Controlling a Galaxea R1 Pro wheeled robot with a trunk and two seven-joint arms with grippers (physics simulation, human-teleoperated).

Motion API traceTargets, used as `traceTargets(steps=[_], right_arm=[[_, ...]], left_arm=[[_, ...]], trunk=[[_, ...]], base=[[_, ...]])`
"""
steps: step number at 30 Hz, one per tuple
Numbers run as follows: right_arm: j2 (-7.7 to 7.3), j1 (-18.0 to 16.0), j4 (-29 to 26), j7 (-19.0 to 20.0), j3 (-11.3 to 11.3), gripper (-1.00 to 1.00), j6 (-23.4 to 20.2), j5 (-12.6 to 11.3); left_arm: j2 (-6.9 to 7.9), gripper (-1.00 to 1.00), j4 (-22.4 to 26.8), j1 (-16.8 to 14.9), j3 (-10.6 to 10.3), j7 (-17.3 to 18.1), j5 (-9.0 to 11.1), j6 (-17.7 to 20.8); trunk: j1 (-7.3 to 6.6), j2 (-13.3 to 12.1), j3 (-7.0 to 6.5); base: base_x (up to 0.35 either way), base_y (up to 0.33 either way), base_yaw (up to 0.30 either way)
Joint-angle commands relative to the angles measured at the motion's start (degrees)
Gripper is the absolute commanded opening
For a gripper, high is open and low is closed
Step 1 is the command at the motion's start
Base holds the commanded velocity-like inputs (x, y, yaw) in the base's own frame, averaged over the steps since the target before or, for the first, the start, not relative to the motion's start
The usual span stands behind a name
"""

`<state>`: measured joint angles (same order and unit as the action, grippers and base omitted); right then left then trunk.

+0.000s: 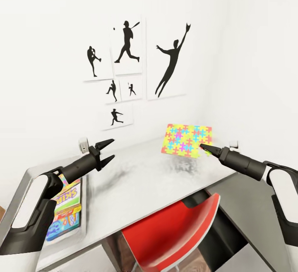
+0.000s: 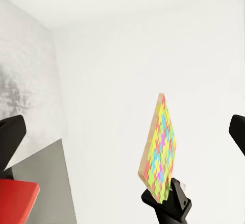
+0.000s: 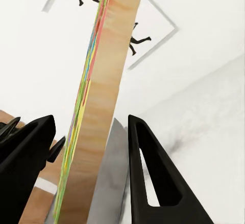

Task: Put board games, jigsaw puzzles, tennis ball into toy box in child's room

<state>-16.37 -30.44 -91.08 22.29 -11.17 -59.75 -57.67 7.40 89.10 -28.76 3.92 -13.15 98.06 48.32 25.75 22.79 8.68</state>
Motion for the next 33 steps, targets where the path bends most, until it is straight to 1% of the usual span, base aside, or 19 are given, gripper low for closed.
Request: traceTargets(steps=[1, 9, 24, 29, 33], right_arm=[[0.00, -0.1, 0.0, 0.3, -0.1, -1.00, -0.2, 0.4], [0.02, -0.1, 0.0, -1.0, 0.0, -1.00, -0.2, 0.3], [0.03, -0.1, 0.0, -1.4, 0.0, -1.00, -0.2, 0.3], [0.04, -0.1, 0.0, -1.5, 0.0, -1.00, -0.2, 0.3], [0.05, -0.1, 0.0, -1.7, 0.1, -1.00, -0.2, 0.4]], left_arm=[[-0.02, 1.00, 0.0, -0.1, 0.0, -0.6, 0.6, 0.2], [-0.02, 1.00, 0.0, -0.1, 0.1, -0.6, 0.6, 0.2], [-0.02, 1.00, 0.0, -0.1, 0.1, -0.6, 0.6, 0.2], [0.01, 1.00, 0.0, -0.1, 0.1, -0.6, 0.6, 0.2], [0.04, 1.00, 0.0, -0.1, 0.1, -0.6, 0.6, 0.2]], trunk=[[0.03, 0.1, 0.12], [0.03, 0.1, 0.12], [0.03, 0.1, 0.12], [0.03, 0.1, 0.12], [0.03, 0.1, 0.12]], base=[[0.000, 0.018, 0.281], [0.000, 0.009, 0.288], [0.000, 0.006, 0.294], [0.000, 0.140, 0.276], [0.000, 0.220, 0.155]])
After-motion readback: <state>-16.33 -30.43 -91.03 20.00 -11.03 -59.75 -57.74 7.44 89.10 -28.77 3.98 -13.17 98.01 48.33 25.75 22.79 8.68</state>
